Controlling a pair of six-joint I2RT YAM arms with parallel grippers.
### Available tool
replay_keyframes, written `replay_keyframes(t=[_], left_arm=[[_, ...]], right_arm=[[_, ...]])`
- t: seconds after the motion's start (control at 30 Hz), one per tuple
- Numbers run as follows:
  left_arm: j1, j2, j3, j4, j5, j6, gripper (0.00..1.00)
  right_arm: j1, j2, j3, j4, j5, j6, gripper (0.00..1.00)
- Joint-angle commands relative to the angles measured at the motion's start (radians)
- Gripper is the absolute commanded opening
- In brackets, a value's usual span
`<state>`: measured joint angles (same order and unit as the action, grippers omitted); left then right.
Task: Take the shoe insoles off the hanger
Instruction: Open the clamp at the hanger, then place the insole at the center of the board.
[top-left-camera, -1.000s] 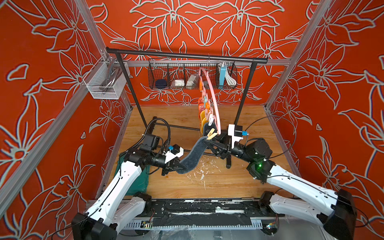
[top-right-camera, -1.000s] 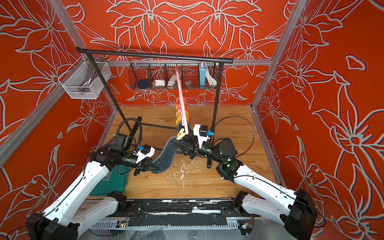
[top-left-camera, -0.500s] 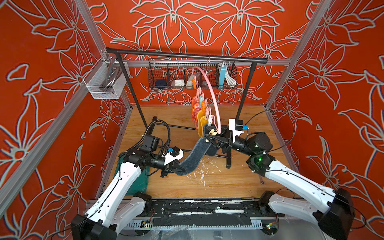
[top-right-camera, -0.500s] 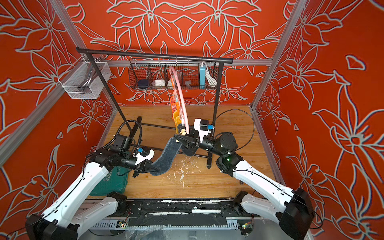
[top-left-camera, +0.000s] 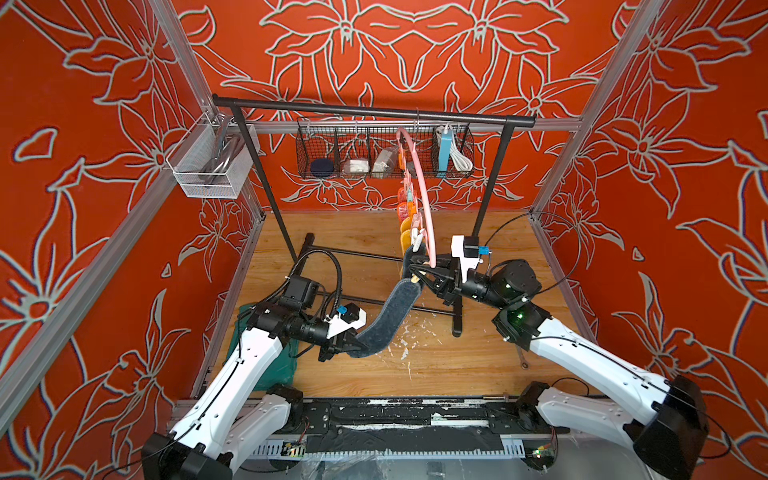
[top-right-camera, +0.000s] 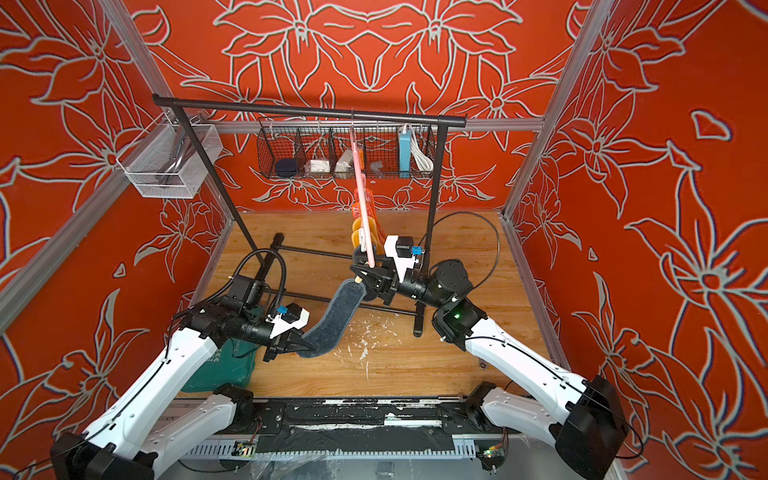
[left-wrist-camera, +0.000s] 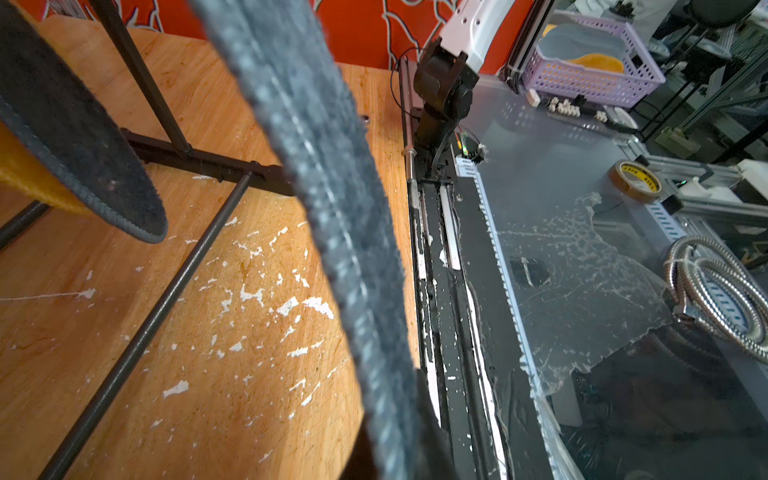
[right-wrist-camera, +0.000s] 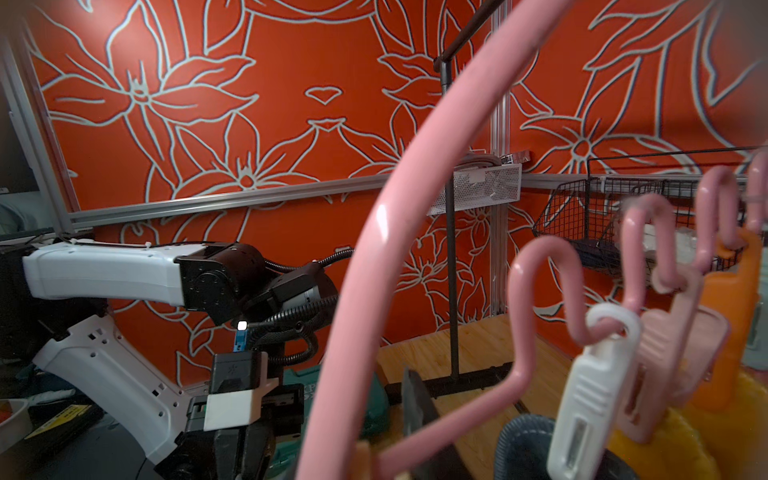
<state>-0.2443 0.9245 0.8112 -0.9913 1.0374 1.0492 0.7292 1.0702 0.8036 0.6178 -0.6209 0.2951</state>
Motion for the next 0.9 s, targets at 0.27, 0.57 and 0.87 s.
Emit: replay_keyframes(t=[0.27,0.57,0.87], left_arm=[[-0.007,-0.062,-0.105,-0.077,-0.107,0.109,0.00],[-0.007,-0.085,-0.139,-0.063,-0.132,0.097,0.00],[-0.007,-0.082,-0.112,-0.070,-0.075,0.065,0.00]], right_arm=[[-0.033,-0.033,-0.002,-0.124,0.059,-0.069,0.12],[-0.033,-0.076,-0.081,-0.218,0.094,-0.113,0.43],[-0.033,-0.226,-0.260,-0.254,0.162,-0.085,0.62]])
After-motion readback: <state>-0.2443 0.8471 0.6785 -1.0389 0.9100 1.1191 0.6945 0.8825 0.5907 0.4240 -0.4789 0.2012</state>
